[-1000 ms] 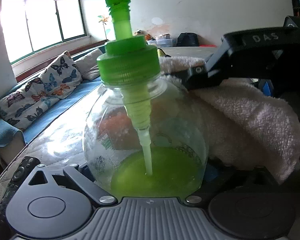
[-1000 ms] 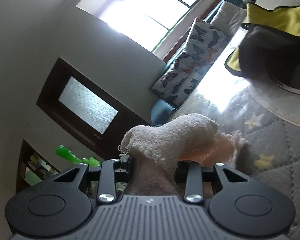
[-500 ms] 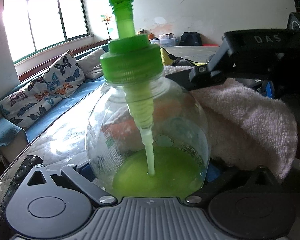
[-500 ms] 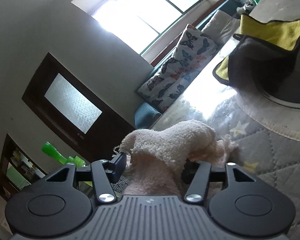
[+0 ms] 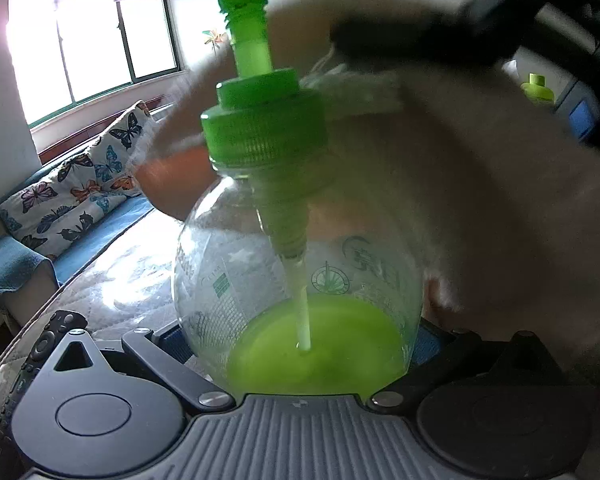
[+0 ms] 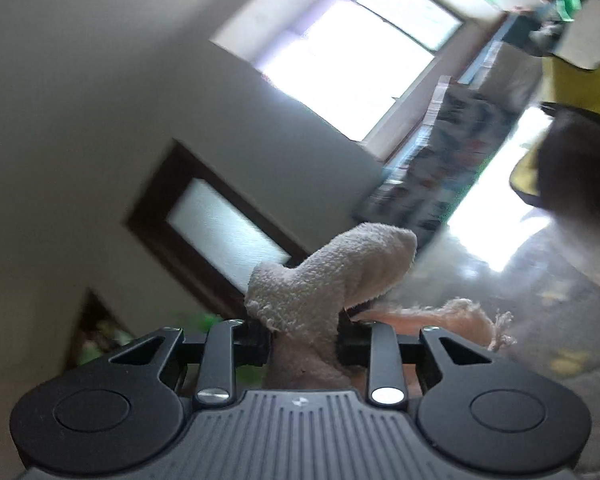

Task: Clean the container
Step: 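Sweep the towel over the bottle shoulder and side, right gripper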

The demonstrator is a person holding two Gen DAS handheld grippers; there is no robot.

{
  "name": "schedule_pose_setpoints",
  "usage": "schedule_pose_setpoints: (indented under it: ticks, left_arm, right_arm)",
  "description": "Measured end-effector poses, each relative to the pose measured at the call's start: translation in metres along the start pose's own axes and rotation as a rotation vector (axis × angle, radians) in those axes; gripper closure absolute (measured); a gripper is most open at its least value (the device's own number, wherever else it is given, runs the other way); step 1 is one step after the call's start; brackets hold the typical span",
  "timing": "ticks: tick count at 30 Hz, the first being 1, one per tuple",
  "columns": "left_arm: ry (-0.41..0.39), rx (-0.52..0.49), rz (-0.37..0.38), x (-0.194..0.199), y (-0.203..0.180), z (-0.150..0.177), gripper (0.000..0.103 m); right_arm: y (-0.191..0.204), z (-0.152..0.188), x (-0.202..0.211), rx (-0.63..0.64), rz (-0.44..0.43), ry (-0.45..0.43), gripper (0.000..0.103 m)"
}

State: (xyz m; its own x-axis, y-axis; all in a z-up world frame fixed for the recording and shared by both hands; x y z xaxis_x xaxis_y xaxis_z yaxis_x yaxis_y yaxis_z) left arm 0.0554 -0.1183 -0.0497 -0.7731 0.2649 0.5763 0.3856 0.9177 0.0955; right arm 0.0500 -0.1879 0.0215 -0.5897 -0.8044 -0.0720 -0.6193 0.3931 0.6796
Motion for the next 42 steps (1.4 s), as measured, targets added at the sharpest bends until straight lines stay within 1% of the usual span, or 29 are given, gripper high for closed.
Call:
schedule_pose_setpoints:
  ticks: [2, 8, 11, 14, 18, 19, 20, 21, 23, 25, 27, 30, 32, 34, 37, 40, 41, 42]
  left_arm:
    - [-0.001, -0.001, -0.001, 0.000, 0.000, 0.000, 0.000]
    - [-0.005, -0.005, -0.013, 0.001, 0.001, 0.000, 0.000]
    - [-0.010, -0.009, -0.024, 0.002, 0.001, -0.001, 0.000]
    - [-0.011, -0.007, -0.049, 0.003, 0.002, -0.001, 0.000]
    - [0.004, 0.045, -0.101, 0.007, 0.003, 0.000, 0.000]
    - [0.005, 0.058, -0.116, 0.009, 0.002, 0.000, 0.000]
    - [0.004, 0.070, -0.129, 0.011, 0.002, 0.000, 0.000]
    - [-0.001, 0.087, -0.147, 0.013, 0.001, 0.000, 0.000]
    - [-0.007, 0.125, -0.187, 0.019, 0.001, -0.002, 0.000]
    - [-0.016, 0.190, -0.231, 0.026, 0.004, -0.005, 0.000]
    - [-0.017, 0.264, -0.255, 0.030, 0.005, -0.008, 0.000]
    - [-0.027, 0.329, -0.291, 0.033, 0.006, -0.011, 0.001]
    - [-0.036, 0.335, -0.307, 0.034, 0.004, -0.014, 0.010]
    - [-0.036, 0.338, -0.309, 0.033, 0.003, -0.015, 0.015]
    - [-0.042, 0.337, -0.307, 0.033, 0.003, -0.016, 0.015]
    - [-0.050, 0.309, -0.256, 0.031, 0.003, -0.015, 0.016]
    - [-0.051, 0.295, -0.226, 0.032, 0.003, -0.015, 0.016]
    - [-0.057, 0.267, -0.180, 0.032, 0.002, -0.016, 0.016]
  right_arm:
    - [0.000, 0.004, -0.005, 0.005, 0.004, 0.023, 0.075]
    - [-0.025, 0.013, -0.015, -0.017, 0.142, 0.101, 0.075]
    - [-0.036, 0.016, -0.017, -0.050, 0.177, 0.128, 0.075]
    - [-0.044, 0.020, -0.019, -0.056, 0.224, 0.159, 0.075]
    - [-0.051, 0.028, -0.022, -0.037, 0.296, 0.204, 0.073]
    - [-0.051, 0.027, -0.020, -0.031, 0.302, 0.200, 0.071]
    - [-0.051, 0.026, -0.019, -0.029, 0.309, 0.194, 0.066]
    - [-0.051, 0.025, -0.017, -0.031, 0.315, 0.184, 0.064]
    - [-0.052, 0.021, -0.012, -0.048, 0.317, 0.158, 0.063]
    - [-0.055, 0.017, -0.009, -0.057, 0.331, 0.131, 0.063]
    - [-0.058, 0.014, -0.006, -0.042, 0.367, 0.113, 0.064]
    - [-0.059, 0.010, -0.005, -0.017, 0.397, 0.086, 0.066]
    - [-0.059, 0.007, -0.004, 0.003, 0.414, 0.070, 0.067]
    - [-0.059, 0.006, -0.003, 0.009, 0.419, 0.065, 0.067]
    - [-0.057, 0.007, -0.004, 0.006, 0.407, 0.067, 0.068]
    - [-0.056, 0.006, -0.002, 0.011, 0.386, 0.067, 0.071]
    - [-0.056, 0.006, -0.001, 0.008, 0.377, 0.067, 0.071]
    - [-0.055, 0.006, -0.001, 0.005, 0.368, 0.066, 0.072]
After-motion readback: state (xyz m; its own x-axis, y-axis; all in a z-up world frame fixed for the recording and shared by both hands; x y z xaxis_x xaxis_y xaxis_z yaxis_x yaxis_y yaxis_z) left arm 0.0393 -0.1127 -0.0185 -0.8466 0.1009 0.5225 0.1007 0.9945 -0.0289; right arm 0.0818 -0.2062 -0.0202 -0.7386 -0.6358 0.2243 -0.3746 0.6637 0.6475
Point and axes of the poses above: each gripper's, at about its wrist camera, not at the fingertips, and x roughly against the way its jaws point, y to its left, z to its underside, the point moved 9 cm from there along -x, roughly the way its jaws point, and after that the axes turned 5 degrees about x, right-handed, at the moved point
